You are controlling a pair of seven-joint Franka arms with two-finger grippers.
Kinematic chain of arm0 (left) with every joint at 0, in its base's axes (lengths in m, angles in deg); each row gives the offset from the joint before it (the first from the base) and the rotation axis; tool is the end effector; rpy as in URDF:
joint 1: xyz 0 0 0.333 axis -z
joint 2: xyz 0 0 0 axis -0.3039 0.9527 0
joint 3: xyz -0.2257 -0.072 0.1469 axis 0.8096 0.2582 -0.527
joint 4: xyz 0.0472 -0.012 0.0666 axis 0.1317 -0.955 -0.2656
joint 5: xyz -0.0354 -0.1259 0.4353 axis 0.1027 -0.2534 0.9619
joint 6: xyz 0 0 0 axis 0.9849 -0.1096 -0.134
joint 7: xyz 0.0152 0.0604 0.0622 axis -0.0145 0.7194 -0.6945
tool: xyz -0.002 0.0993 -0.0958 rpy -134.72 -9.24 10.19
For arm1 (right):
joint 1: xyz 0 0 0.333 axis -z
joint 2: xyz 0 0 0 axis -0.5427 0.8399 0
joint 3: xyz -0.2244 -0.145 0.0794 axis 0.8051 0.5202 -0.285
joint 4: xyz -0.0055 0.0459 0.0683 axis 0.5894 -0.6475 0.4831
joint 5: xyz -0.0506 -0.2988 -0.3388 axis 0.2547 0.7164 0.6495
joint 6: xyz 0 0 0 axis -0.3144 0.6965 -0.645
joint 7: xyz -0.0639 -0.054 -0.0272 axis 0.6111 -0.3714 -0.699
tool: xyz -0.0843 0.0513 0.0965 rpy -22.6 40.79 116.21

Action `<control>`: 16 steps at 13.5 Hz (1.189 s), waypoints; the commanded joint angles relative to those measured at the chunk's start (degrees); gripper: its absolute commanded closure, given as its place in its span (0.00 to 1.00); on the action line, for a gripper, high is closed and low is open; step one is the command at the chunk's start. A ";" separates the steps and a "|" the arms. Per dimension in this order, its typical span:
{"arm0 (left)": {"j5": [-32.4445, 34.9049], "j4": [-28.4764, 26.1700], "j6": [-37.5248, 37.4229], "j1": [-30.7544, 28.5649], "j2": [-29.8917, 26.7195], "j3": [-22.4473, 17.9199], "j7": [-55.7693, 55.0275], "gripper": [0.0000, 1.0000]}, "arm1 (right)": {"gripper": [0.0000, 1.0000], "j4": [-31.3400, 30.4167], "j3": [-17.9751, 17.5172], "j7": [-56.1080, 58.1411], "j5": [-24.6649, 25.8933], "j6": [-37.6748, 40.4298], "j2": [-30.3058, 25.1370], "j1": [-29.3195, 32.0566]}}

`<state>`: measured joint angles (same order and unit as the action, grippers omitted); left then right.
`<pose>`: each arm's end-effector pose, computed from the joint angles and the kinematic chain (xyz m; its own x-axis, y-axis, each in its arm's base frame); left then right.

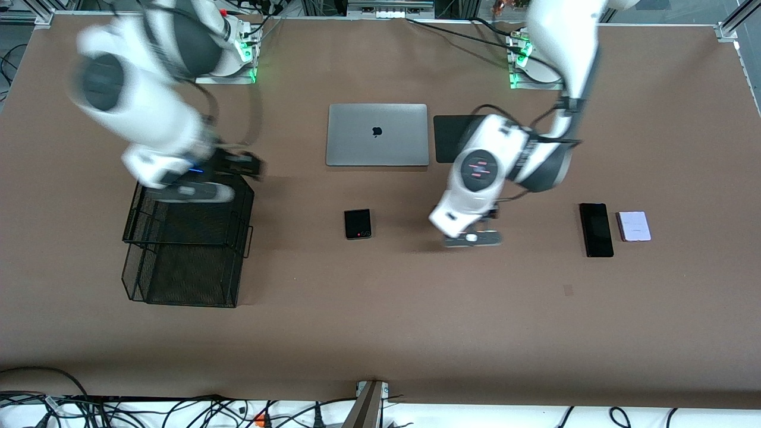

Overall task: Place phones with both arms
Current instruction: 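Set the flip phone down with the left gripper while the right gripper approaches, then grasp the flip phone with the right gripper while the left gripper grasps the tall phone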

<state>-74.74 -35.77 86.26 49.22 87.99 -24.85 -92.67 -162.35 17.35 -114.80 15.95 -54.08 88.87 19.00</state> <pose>0.6217 -0.2913 0.1887 0.9942 0.0230 -0.1054 0.0114 -0.9939 -0.1098 0.6132 0.3068 0.3624 0.9982 -0.0138 -0.0591 -0.0188 -0.9962 -0.0847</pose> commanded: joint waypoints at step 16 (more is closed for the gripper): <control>3.39 -24.99 27.07 -33.37 -7.31 1.27 30.44 0.00 | 0.00 15.66 0.96 -12.46 15.71 -20.71 34.66 -16.02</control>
<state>-70.18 -59.90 111.11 16.83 79.48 -24.61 -60.96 -148.20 17.84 -126.41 30.14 -74.55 122.59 3.70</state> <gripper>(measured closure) 0.000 0.000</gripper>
